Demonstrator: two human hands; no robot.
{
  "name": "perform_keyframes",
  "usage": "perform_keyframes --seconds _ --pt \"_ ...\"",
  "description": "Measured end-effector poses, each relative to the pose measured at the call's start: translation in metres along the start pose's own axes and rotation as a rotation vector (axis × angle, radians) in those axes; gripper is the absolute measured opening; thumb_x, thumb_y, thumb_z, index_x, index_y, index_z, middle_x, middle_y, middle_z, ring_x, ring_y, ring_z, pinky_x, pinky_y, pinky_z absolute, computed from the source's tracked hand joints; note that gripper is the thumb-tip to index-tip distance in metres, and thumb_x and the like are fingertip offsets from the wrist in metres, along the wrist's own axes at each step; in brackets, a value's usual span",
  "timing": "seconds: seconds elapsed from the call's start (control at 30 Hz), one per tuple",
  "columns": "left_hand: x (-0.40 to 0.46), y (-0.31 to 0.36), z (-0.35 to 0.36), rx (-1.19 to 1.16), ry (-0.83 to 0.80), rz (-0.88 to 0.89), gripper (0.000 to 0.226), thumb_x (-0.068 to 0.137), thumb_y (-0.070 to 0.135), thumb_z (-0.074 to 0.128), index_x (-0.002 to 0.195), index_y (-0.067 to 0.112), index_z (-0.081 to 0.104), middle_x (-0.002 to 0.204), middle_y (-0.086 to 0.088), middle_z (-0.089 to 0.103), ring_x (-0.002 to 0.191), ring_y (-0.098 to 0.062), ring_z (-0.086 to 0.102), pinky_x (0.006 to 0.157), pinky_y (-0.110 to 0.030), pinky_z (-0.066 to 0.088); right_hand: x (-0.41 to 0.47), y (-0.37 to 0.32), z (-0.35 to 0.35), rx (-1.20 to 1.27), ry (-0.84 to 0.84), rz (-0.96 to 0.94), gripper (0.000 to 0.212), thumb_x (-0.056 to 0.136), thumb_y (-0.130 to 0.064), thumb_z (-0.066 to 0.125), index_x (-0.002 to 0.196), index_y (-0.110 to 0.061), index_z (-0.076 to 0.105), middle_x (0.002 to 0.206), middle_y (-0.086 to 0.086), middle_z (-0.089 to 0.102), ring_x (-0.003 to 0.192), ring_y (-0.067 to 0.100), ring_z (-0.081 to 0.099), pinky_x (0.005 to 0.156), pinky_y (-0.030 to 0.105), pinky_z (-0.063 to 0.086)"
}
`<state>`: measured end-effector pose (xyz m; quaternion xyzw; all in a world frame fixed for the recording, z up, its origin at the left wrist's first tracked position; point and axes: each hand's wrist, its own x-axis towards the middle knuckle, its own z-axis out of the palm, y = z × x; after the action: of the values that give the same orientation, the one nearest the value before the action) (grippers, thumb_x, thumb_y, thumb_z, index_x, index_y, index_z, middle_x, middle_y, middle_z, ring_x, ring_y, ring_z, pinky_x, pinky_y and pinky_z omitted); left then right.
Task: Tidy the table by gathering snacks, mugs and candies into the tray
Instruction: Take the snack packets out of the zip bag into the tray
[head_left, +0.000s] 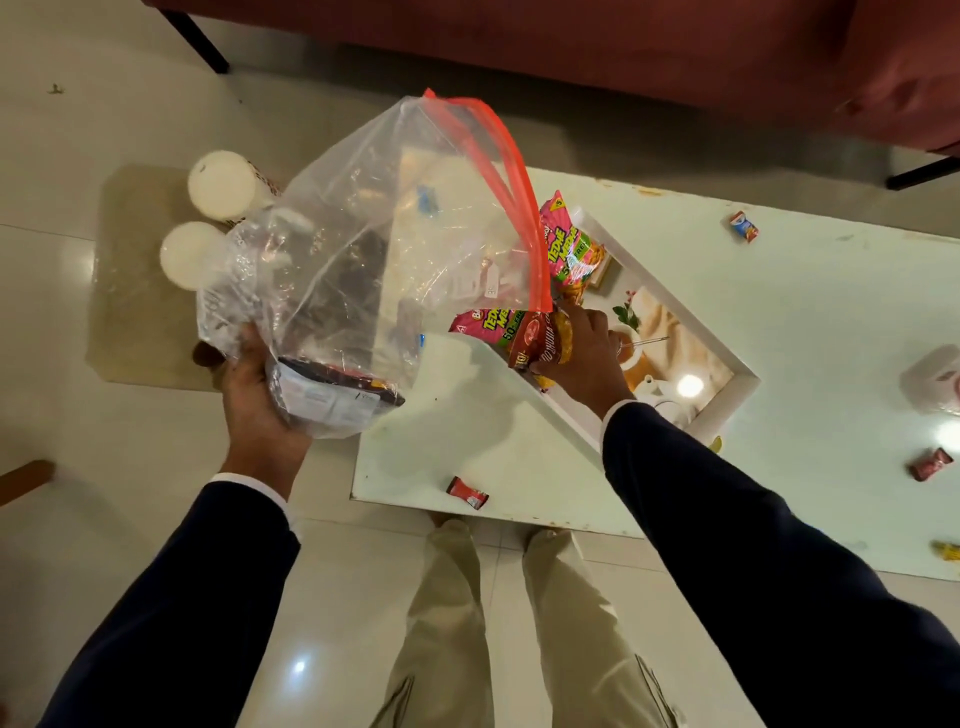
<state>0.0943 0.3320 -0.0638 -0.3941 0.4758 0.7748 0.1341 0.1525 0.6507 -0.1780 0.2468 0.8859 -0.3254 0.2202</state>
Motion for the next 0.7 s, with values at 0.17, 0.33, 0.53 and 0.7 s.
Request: perform_keyframes --seconds 0.17,0.33,0.53,0.7 --pt "0.006 -0.015 -0.004 0.041 -0.041 -0.043 0.059 0.104 0.044 0.046 0.153 0.011 0.044 0.153 -0.018 0.05 0.138 -0.036 0.051 0.116 -0.059 0.036 -0.016 -0.03 -0.034 0.348 0.06 0.055 0.064 0.08 -0.033 0.079 0.136 -0.017 0.053 0.132 0.012 0.055 0.123 0.032 0.054 0.102 0.056 0.048" --pt "0.008 -0.038 -0.009 0.141 -0.123 -0.052 0.052 0.105 0.035 0.049 0.148 0.007 0.049 0.149 -0.021 0.053 0.137 -0.037 0.052 0.116 -0.058 0.037 -0.065 -0.062 -0.098 0.995 0.014 -0.132 0.021 0.098 -0.011 0.06 0.113 -0.018 0.073 0.099 -0.003 0.075 0.078 0.01 0.07 0.062 0.024 0.056" --pt "0.002 -0.061 -0.005 0.343 -0.226 -0.027 0.038 0.097 0.039 0.058 0.123 0.011 0.068 0.099 -0.003 0.075 0.089 -0.018 0.073 0.079 -0.033 0.059 -0.087 -0.048 -0.141 0.71 -0.573 -0.284 0.038 0.087 0.006 0.069 0.125 0.002 0.065 0.125 0.015 0.07 0.119 0.027 0.067 0.097 0.04 0.056" --pt "-0.013 -0.077 0.013 0.629 -0.49 -0.091 0.042 0.102 0.046 0.049 0.115 0.015 0.075 0.086 -0.014 0.076 0.071 -0.027 0.071 0.07 -0.033 0.059 -0.098 -0.028 -0.124 0.64 -0.723 0.189 0.039 0.097 0.007 0.048 0.135 -0.005 0.051 0.139 0.022 0.058 0.13 0.035 0.054 0.109 0.044 0.046"
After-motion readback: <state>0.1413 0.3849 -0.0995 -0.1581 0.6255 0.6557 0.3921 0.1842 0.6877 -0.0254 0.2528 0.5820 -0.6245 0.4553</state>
